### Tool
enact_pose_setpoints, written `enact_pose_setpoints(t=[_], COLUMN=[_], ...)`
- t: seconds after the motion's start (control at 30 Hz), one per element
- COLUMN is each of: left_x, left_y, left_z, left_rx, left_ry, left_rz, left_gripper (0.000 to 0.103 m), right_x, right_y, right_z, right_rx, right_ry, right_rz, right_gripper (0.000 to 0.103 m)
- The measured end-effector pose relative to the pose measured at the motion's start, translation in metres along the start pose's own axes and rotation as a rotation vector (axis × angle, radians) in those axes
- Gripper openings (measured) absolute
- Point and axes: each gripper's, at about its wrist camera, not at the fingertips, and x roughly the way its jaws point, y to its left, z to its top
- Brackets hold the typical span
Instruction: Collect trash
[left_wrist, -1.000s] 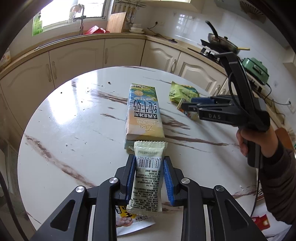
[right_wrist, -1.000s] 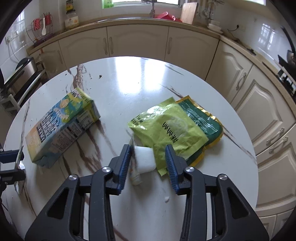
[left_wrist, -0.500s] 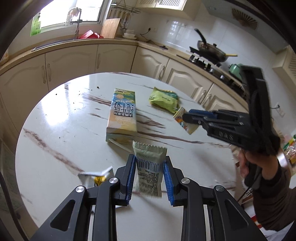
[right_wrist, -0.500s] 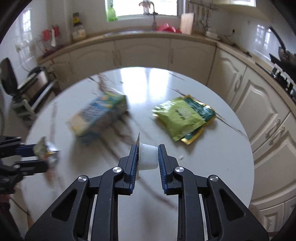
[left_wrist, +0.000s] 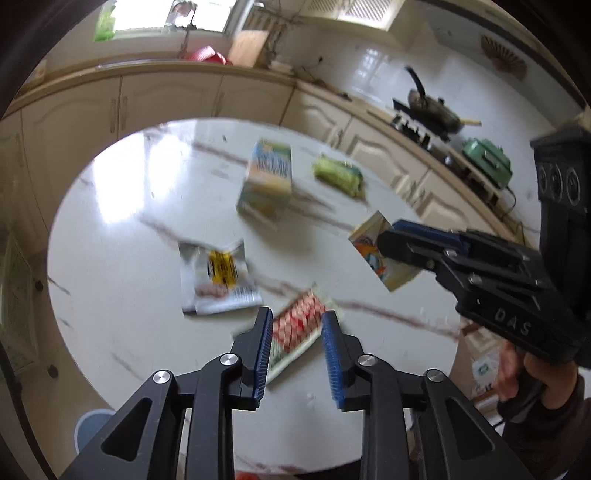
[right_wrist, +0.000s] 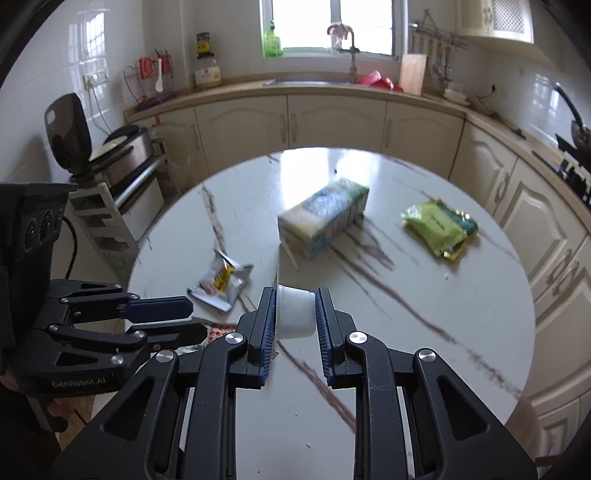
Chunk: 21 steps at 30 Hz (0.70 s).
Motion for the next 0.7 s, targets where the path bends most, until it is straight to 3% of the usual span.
enact_pose_setpoints(t=[0.1, 0.17, 0.53, 0.6, 0.7], left_x=[0.003, 0.011, 0.037, 0.041, 0.040], left_y=[-0.014, -0.022, -0.048, -0.056, -0.058], left_z=[-0.005, -0.005, 0.006, 0.004, 0.005], left_rx=[0.087, 0.152, 0.274, 0.312, 0.309], left_ry=[0.008, 0.029, 0.085, 0.089, 0.095], left_rz=[0.054, 0.089, 0.150, 0.183, 0.175], left_gripper=[0.051, 0.054, 0.052, 0.048, 0.038], right_x=[0.002, 0.001, -0.001, 0.001, 0.003], right_y=[-0.006, -0.012, -0.022, -0.021, -0.020], right_z=[-0.009, -0.014, -0.038, -0.039, -0.041], right_rx=[0.022, 0.042, 0.099, 0.105, 0.110], right_ry=[0.016, 0.020, 0.034, 0.037, 0.039], right_rz=[0.001, 0.003, 0.006, 0.015, 0.025], right_gripper=[0.021, 0.021, 0.021, 0.021, 0.021])
